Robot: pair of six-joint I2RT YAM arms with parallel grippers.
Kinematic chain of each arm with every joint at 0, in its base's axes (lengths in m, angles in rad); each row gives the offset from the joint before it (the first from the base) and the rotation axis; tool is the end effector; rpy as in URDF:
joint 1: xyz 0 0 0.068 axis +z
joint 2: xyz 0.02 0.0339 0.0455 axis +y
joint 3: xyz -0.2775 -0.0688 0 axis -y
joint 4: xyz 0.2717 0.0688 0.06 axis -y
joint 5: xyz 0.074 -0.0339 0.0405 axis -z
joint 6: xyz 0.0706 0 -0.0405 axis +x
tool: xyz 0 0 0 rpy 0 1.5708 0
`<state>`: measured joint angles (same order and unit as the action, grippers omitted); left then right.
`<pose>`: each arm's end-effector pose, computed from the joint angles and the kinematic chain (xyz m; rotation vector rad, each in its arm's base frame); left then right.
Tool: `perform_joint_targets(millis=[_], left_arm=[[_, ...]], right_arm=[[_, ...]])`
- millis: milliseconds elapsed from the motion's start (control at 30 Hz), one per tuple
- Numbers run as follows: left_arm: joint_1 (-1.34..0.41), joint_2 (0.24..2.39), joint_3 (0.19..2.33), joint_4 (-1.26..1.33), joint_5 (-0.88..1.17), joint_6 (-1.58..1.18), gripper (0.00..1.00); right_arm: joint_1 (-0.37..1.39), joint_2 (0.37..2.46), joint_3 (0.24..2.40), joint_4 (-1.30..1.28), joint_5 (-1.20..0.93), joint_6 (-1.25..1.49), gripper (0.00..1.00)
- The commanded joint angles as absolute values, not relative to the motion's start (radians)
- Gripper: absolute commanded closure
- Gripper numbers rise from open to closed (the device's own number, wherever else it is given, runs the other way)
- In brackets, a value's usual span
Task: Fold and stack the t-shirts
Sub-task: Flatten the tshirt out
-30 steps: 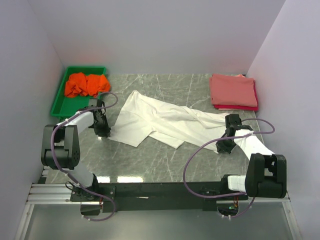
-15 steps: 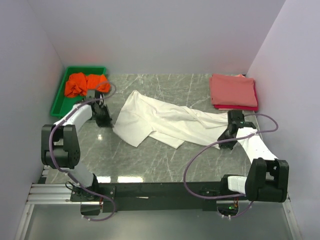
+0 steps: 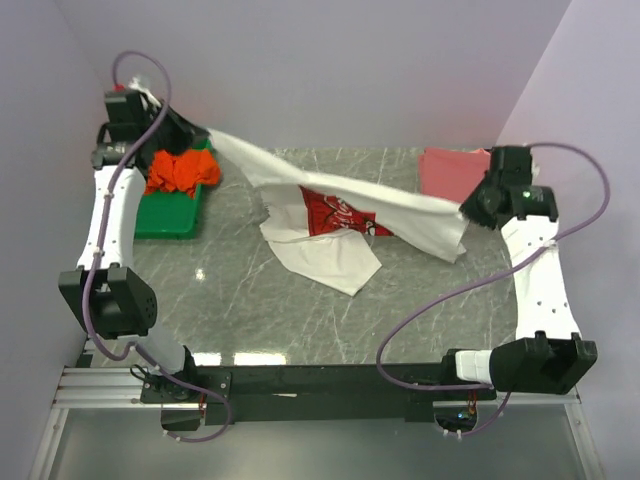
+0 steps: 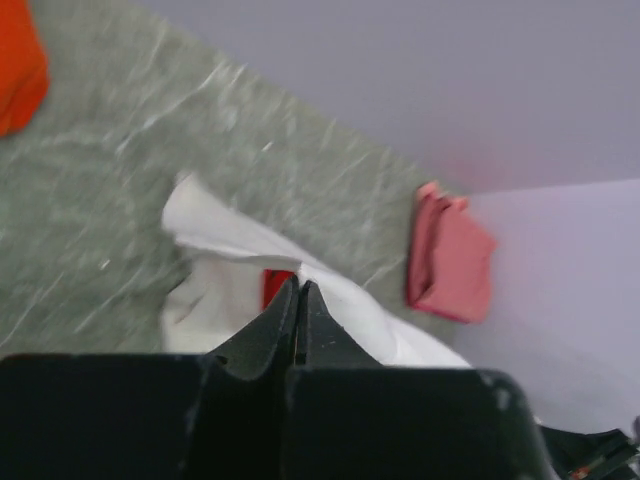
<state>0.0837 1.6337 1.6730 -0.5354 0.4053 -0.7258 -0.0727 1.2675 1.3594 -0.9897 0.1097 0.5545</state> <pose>0.4295 0.0081 0.3950 -0.5929 2.0393 -0.8074 0.2907 -0.0289 0.3503 0.8045 2.3274 0.0742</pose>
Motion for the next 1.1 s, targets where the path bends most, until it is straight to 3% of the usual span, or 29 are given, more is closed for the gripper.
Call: perform_joint_targets(millis=[0,267,433,600,833,1067], left_arm=[[0.130,1.615,1.859,-0.422,0.439,-0.865,1.00],[0.178,1.556,2.085,-0.266,0.471,-1.025,1.00],[0.193,1.392,2.075,-0.264,0.376,-0.985,1.00],[0.190,1.330,2.207,-0.339,0.308,-0.876,1.00],[0.138,1.289,2.296,-0.344,0.301,-0.828,0.99],[0.135,1.305,2.133,-0.230,0.348,-0.867,0.99]], right_arm=[[-0.081,1.298,1.571,-1.071,0.141,0.503,1.00],[-0.081,1.310,1.899,-1.065,0.113,0.453,1.00],[-0.081,1.192,1.898,-0.997,0.132,0.427,1.00],[-0.081,1.048,1.865,-0.933,0.167,0.407,1.00],[-0.081,1.002,1.994,-0.937,0.199,0.373,1.00],[-0.081,1.051,1.858,-0.865,0.210,0.360,1.00]])
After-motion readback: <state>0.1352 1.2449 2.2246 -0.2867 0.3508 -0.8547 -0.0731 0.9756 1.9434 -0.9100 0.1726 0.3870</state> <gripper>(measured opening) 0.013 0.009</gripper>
